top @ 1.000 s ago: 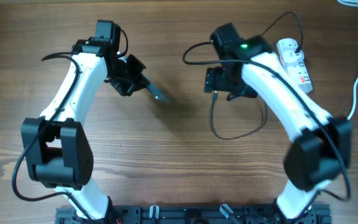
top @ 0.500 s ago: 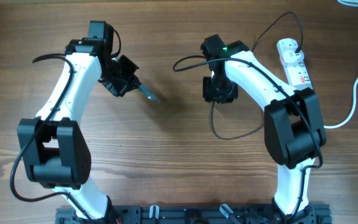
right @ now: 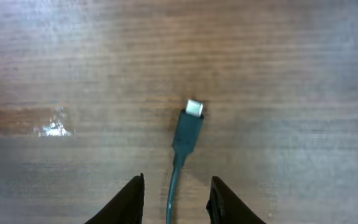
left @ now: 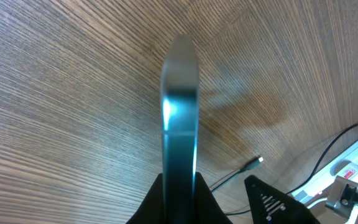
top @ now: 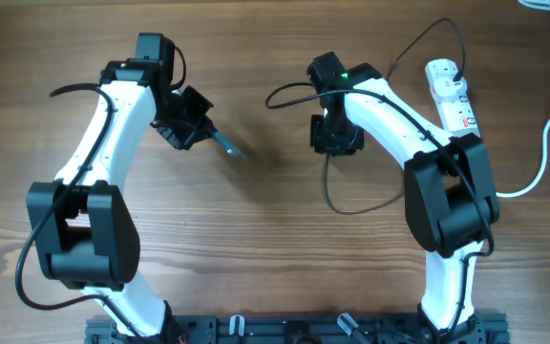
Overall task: Plug charger to phone and switch on socket
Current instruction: 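Grasp the black USB-C cable near its plug with the right gripper, then bring the cable plug up beneath the phone's bottom port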
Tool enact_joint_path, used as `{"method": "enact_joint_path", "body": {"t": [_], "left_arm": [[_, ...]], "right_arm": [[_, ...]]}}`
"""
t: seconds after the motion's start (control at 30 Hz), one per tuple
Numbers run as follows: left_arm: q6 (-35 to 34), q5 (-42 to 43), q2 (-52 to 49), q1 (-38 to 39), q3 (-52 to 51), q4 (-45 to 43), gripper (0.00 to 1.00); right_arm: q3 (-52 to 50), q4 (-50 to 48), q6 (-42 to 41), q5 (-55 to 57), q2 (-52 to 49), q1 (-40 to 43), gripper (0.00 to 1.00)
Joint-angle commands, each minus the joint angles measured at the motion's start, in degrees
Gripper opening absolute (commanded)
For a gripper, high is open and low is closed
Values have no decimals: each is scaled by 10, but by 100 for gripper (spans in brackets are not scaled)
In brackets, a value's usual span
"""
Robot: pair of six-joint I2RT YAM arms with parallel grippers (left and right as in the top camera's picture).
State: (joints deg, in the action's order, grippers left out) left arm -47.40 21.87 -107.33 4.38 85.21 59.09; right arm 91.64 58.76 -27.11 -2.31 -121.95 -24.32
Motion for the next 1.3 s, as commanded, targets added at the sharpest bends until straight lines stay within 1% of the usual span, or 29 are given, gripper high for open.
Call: {"method": "enact_joint_path", "body": {"t": [0.0,0.03,0.2,0.27,0.33,0.4,0.5,0.57,0.63,0.67,0.7,0.83,1.0,1.1,1.17,1.27], "left_arm": [[7,-1,18,-2,3,1,4],[7,-1,18,-2,3,1,4],[7,-1,18,-2,3,1,4],[7,-1,18,-2,3,1,4],[7,-1,18,-2,3,1,4],[7,-1,18,-2,3,1,4],[7,-1,18,-2,3,1,4],[7,-1,18,-2,3,1,4],[7,-1,18,-2,3,1,4],[7,-1,18,-2,3,1,4],[7,-1,18,-2,3,1,5],[5,1,18,-2,3,1,4],[5,2,18,-2,3,1,5],[5,2,18,-2,3,1,6],[5,2,18,-2,3,1,5],[5,2,18,-2,3,-4,6]], "right_arm": [[-44,-32,-19,14,-15,-2,36],[-53,-47,-17,5,-15,-2,36],[-58,-53,-15,-7,-15,-2,36],[-70,-63,-16,-7,-15,-2,31],[-79,-71,-16,-7,-15,-2,30],[-79,-71,-16,-8,-15,-3,20],[-79,-66,-21,-8,-15,-2,20],[-79,-60,-30,-8,-15,-2,22],[-79,-60,-29,-20,-15,-2,29],[-79,-60,-29,-22,-15,-2,29],[-79,-61,-30,-22,-15,-2,28],[-79,-61,-29,-22,-15,-2,18],[-79,-60,-30,-23,-15,-2,17],[-79,-69,-28,-21,-15,-2,14],[-79,-78,-28,-23,-15,-2,5],[-79,-79,-27,-27,-15,-2,5]]}}
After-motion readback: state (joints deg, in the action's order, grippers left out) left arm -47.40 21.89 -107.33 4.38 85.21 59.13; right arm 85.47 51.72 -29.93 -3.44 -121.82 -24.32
